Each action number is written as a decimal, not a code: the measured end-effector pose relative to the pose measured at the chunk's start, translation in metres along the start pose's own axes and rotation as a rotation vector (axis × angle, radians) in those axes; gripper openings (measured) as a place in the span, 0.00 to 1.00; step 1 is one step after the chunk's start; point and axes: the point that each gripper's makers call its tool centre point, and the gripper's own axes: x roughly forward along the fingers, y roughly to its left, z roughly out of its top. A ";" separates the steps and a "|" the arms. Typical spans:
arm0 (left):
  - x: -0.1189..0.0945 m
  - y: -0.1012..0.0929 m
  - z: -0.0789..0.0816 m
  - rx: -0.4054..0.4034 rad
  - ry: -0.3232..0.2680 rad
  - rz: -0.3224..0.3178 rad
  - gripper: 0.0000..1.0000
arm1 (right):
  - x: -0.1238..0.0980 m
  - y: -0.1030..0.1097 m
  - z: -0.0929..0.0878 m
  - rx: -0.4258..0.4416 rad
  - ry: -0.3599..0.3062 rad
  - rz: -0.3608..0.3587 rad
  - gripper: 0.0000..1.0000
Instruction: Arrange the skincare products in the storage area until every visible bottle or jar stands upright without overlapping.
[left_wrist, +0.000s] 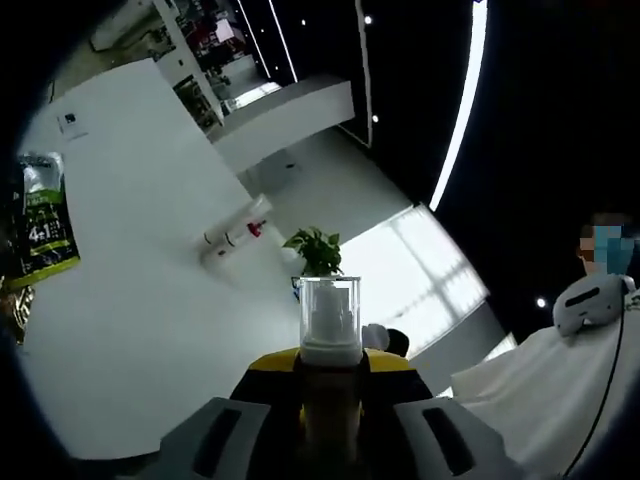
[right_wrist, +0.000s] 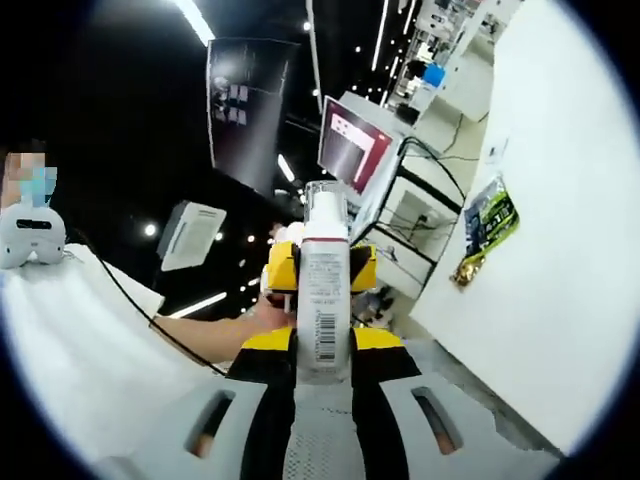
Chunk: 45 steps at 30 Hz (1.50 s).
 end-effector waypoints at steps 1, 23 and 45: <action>0.000 0.004 0.001 0.004 -0.006 0.022 0.22 | -0.001 -0.003 0.001 -0.019 -0.003 -0.023 0.18; -0.003 0.054 -0.007 0.327 0.061 0.375 0.22 | -0.029 -0.048 0.032 -0.256 -0.087 -0.353 0.46; 0.016 0.061 -0.054 0.629 0.293 0.481 0.22 | -0.018 -0.042 0.020 -0.246 -0.027 -0.300 0.27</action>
